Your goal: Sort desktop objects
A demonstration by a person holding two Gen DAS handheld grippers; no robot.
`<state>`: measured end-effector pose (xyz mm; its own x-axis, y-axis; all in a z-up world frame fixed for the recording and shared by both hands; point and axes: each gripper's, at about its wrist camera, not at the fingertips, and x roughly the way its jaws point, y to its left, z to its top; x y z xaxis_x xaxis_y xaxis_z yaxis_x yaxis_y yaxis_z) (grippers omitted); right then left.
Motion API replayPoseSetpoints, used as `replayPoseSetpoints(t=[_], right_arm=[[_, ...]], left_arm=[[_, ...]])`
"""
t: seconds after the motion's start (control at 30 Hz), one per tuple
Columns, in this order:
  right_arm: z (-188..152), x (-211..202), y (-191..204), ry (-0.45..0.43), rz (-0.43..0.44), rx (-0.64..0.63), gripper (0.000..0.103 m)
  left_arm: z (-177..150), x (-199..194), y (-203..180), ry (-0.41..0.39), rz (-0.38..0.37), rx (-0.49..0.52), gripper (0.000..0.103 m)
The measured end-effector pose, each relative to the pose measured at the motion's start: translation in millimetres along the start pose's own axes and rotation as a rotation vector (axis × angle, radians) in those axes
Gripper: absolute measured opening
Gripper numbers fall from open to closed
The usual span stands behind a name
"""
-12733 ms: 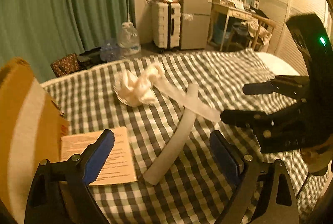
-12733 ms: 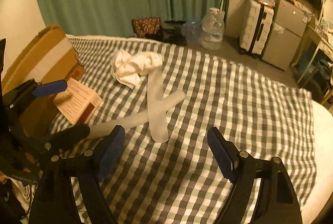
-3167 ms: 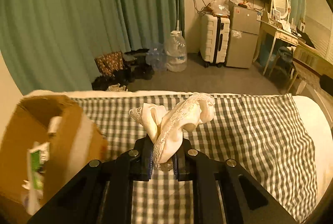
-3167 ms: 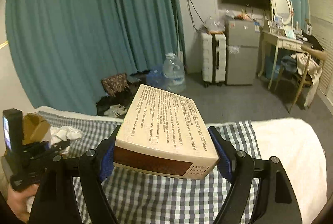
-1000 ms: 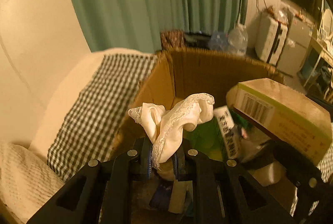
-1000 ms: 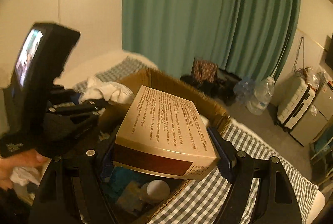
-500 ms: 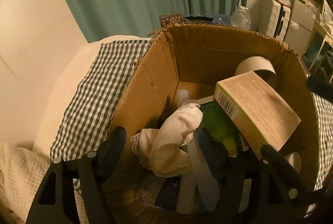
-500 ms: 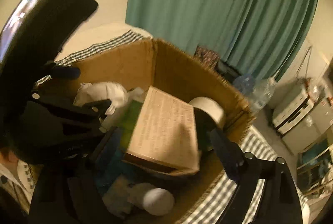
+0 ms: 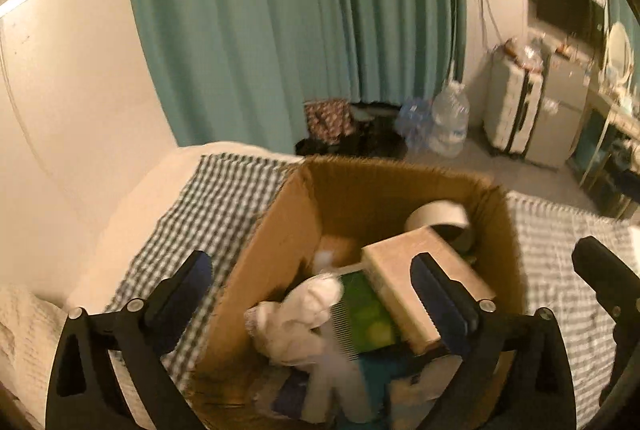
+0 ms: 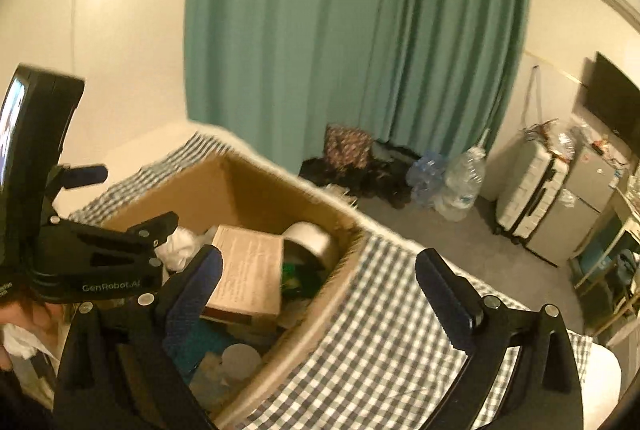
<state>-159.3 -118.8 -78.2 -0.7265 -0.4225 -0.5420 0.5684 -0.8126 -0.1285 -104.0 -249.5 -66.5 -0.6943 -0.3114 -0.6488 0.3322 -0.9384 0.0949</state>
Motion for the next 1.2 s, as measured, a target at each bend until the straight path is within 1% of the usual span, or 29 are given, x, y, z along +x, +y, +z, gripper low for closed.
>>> replayPoseSetpoints(t=[0.1,0.13,0.2,0.27,0.4,0.5,0.57,0.63,0.7,0.77,0.9,0.93,1.0,1.1,1.2], right_arm=[[4,-28,-11,-0.051,-0.018,0.030,0.103],[5,-35,-15,-0.065,-0.026,0.038,0.103],[7,-50,-24,-0.087,-0.055,0.055,0.103],[8,-65,-36,-0.104,-0.095,0.092,0.103],[9,-93,-60,-0.120,-0.110,0.178,0.103],[4,-115,-75,-0.126,-0.157,0.207,0.103],[-3,-133,-87,-0.138,-0.183,0.227,0.103],[-12,-147,-98,-0.143,-0.202,0.242,0.103],[-21,-159,-111,-0.138,-0.236,0.253,0.103],[-32,-172,-126,-0.135,-0.276,0.266,0.103],[-59,-200,-156,-0.119,-0.350,0.303,0.103],[-66,-206,-161,-0.122,-0.365,0.312,0.103],[-87,-216,-172,-0.123,-0.405,0.331,0.103],[-108,-220,-190,-0.099,-0.434,0.376,0.103],[-115,-222,-205,-0.093,-0.430,0.430,0.103]], left_arm=[[6,-15,-7,-0.027,-0.043,-0.048,0.103],[8,-21,-9,-0.038,-0.057,-0.061,0.103],[10,-34,-17,-0.069,-0.080,-0.069,0.103],[14,-46,-25,-0.096,-0.081,-0.063,0.103],[20,-64,-39,-0.118,-0.088,-0.083,0.103],[22,-74,-49,-0.121,-0.127,-0.107,0.103],[20,-83,-63,-0.126,-0.149,-0.092,0.103],[19,-90,-78,-0.134,-0.156,-0.064,0.103],[16,-98,-96,-0.141,-0.169,-0.036,0.103],[11,-106,-117,-0.141,-0.198,-0.013,0.103],[0,-117,-147,-0.145,-0.251,-0.012,0.103],[-2,-118,-156,-0.142,-0.270,0.015,0.103],[-6,-122,-172,-0.138,-0.281,0.067,0.103],[-13,-129,-190,-0.138,-0.309,0.097,0.103],[-20,-129,-204,-0.117,-0.332,0.124,0.103]])
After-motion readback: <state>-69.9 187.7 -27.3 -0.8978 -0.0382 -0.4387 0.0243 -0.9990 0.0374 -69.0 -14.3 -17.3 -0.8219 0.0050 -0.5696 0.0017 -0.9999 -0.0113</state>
